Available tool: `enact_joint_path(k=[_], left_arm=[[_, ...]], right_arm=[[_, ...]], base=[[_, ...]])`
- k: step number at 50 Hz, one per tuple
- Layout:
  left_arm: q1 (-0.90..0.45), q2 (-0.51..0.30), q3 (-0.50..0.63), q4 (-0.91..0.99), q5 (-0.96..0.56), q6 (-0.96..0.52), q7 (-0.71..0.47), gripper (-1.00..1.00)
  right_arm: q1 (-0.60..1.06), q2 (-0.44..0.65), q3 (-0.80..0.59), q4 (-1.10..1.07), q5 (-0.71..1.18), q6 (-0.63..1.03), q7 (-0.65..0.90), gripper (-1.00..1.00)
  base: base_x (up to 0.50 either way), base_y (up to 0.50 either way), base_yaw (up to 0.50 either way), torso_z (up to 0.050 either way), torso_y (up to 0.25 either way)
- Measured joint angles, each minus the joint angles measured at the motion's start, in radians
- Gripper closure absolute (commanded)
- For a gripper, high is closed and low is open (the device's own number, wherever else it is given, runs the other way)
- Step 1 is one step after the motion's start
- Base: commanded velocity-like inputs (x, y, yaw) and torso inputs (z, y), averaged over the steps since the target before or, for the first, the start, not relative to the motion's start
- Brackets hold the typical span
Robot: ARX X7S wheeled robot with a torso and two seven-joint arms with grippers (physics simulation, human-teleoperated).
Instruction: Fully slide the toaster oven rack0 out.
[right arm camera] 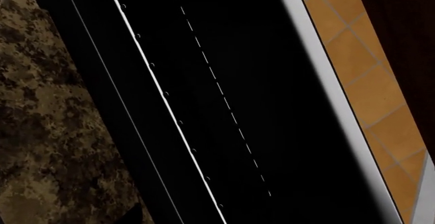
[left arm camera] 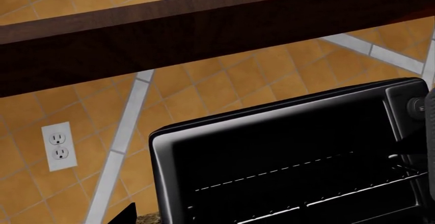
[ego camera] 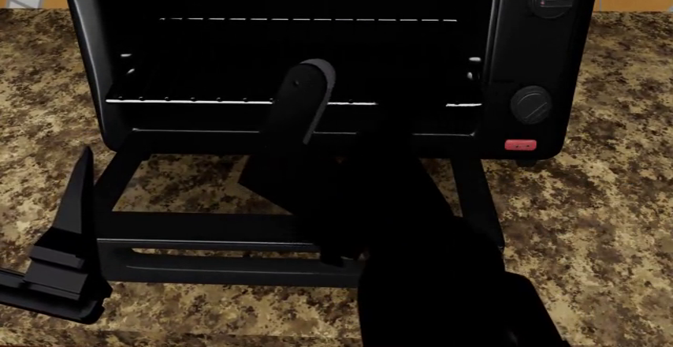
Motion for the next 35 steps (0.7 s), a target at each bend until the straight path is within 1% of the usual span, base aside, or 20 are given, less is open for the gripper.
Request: enact_joint_path(k=[27, 35], left_arm=[[0.000, -0.023, 0.036, -0.014, 0.014, 0.013, -0.021, -1.00], [-0.008, -0.017, 0.031, -0.005, -0.006, 0.005, -0.019, -1.00]], right_arm=[[0.105, -0.101, -0.098, 0.317, -0.034, -0.165, -0.042, -1.00], [0.132, -0.135, -0.127, 0.407, -0.050, -0.217, -0.060, -1.00]], base=[[0.00, 0.00, 0.00, 0.000, 0.000], [0.00, 0.00, 0.00, 0.000, 0.000]])
